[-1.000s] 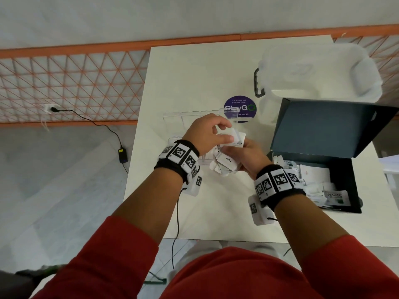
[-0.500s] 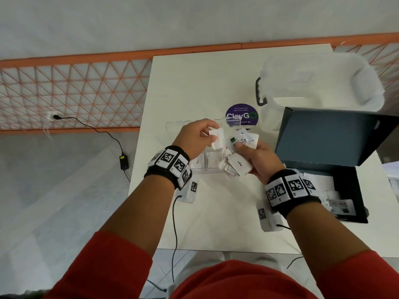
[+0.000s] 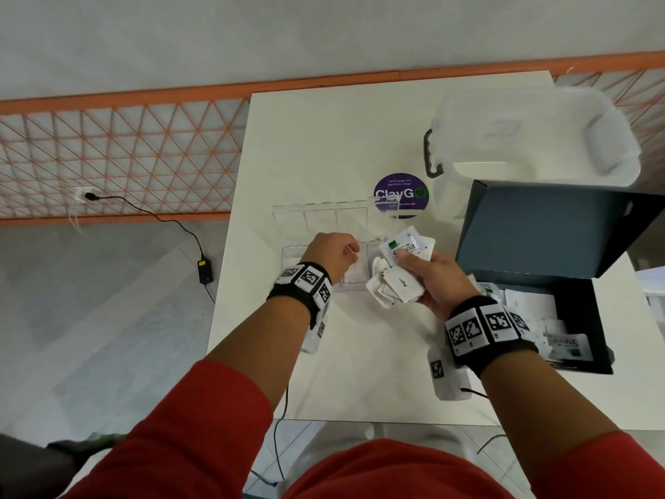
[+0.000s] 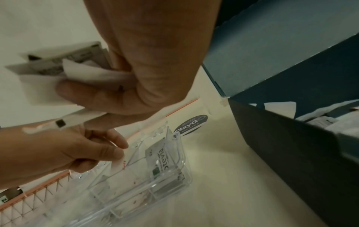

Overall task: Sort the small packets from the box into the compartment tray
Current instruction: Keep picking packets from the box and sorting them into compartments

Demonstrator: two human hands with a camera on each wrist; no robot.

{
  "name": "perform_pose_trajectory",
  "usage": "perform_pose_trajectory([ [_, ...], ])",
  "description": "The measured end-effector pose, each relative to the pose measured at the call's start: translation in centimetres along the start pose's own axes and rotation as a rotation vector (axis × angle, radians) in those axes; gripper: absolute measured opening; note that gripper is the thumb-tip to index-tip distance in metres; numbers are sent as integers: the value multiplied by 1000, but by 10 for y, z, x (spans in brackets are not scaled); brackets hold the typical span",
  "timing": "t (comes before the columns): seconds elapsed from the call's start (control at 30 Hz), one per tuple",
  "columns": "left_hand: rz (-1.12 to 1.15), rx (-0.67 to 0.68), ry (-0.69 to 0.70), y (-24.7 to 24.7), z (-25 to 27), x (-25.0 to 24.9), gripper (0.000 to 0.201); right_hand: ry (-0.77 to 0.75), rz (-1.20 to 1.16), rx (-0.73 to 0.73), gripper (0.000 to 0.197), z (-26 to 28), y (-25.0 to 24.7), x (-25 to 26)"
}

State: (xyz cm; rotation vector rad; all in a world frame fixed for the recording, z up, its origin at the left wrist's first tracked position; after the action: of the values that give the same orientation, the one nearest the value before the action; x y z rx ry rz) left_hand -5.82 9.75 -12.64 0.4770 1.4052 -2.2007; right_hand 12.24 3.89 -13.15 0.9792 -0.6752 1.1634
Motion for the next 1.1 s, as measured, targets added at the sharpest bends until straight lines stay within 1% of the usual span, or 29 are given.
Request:
perform_pose_trajectory([
  [0.07,-10,8,-16,4,-2,2,16,-7,3,-6,13,-1,0,3],
  [0.13,-50,21,-4,8,-3,2,18,-11,7,-5,13,-1,0,6],
  [0.23,-275,26,104,18,-1,-1,25,-12,14,3,14,0,2,8],
  [0.33,-462,13,183,23,3,-5,16,-18,15,7,17,0,4,10],
  [0.4,-583,80,215,27,6,-9,21,-20,14,4,17,0,2,11],
  [0.47,-660,140,224,27,8,-12,24,-22,19,-1,15,-1,0,11],
  [0.53,-712,168,218,25,8,-14,28,-22,24,-10,15,-2,-2,10],
  [0.63,-791,172,210,26,10,-21,37,-18,21,-16,16,-3,-3,10],
  [0.73,-817,164,204,25,12,-29,40,-11,18,-15,18,-3,-2,11],
  [0.77,-794,166,192,24,13,-30,38,-11,21,-11,19,-4,-2,11],
  [0.83,-681,150,160,17,12,-32,32,-16,33,-1,21,-4,-3,11],
  [0.9,-482,81,159,2,13,-35,26,-21,50,11,22,-3,-3,11],
  [0.93,-345,29,169,-9,14,-36,24,-23,55,15,22,-3,-3,11],
  [1.0,-49,-91,220,-32,21,-42,21,-23,52,19,21,-2,-1,11],
  [1.03,62,-141,265,-41,26,-46,18,-24,49,20,20,-2,0,12],
  [1.07,122,-152,306,-46,33,-51,15,-27,45,21,18,-2,1,13],
  [1.1,134,-120,334,-46,41,-57,12,-31,42,21,17,-1,2,15],
])
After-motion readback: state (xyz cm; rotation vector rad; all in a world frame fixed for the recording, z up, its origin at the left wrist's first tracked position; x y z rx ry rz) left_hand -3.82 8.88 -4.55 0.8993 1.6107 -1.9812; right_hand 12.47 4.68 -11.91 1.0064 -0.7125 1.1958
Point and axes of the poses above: each hand's wrist, its own z-axis away from the middle knuckle, its own y-axis out of the palm, x = y × z, the point moved 5 cm from there along -z, towards the middle knuckle, and after that the axes turned 9 degrees about -y, right-handed, at the moved point
